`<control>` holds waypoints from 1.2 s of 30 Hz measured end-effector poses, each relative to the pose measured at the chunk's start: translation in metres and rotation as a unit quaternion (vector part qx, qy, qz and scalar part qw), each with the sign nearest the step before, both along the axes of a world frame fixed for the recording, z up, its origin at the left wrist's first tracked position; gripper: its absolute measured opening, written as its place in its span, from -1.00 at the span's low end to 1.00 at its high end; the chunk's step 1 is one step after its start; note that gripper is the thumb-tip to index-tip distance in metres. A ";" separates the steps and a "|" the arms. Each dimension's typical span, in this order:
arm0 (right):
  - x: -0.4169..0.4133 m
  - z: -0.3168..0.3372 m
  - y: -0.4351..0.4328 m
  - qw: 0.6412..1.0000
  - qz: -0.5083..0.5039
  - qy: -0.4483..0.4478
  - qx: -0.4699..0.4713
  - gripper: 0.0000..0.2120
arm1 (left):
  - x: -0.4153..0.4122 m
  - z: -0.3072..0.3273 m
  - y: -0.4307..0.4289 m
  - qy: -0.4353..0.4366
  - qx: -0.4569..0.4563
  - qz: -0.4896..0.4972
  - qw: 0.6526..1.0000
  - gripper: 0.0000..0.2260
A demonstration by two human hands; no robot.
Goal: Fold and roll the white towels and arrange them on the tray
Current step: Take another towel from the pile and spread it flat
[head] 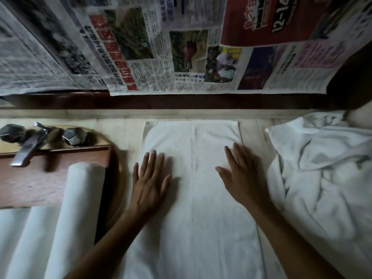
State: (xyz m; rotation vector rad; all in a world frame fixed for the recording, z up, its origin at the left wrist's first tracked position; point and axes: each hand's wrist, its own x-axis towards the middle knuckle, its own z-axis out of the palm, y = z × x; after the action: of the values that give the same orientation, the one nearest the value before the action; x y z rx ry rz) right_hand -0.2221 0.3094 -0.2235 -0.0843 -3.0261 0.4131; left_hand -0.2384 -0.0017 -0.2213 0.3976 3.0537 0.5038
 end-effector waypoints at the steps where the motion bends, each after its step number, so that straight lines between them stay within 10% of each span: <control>1: 0.014 0.005 -0.005 1.000 -0.003 0.005 -0.014 -0.33 | 0.018 0.004 0.005 0.011 0.007 -0.003 1.000 -0.40; 36: 0.248 0.004 -0.085 0.995 0.096 0.016 -0.026 -0.41 | 0.241 0.009 0.030 -0.024 0.045 -0.029 0.998 -0.46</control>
State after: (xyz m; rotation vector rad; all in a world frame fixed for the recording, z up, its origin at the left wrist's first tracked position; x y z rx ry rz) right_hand 0.0256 0.2243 -0.2197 0.2097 -3.0017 0.5030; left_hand 0.0027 0.0282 -0.2124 0.4679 2.9714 0.6401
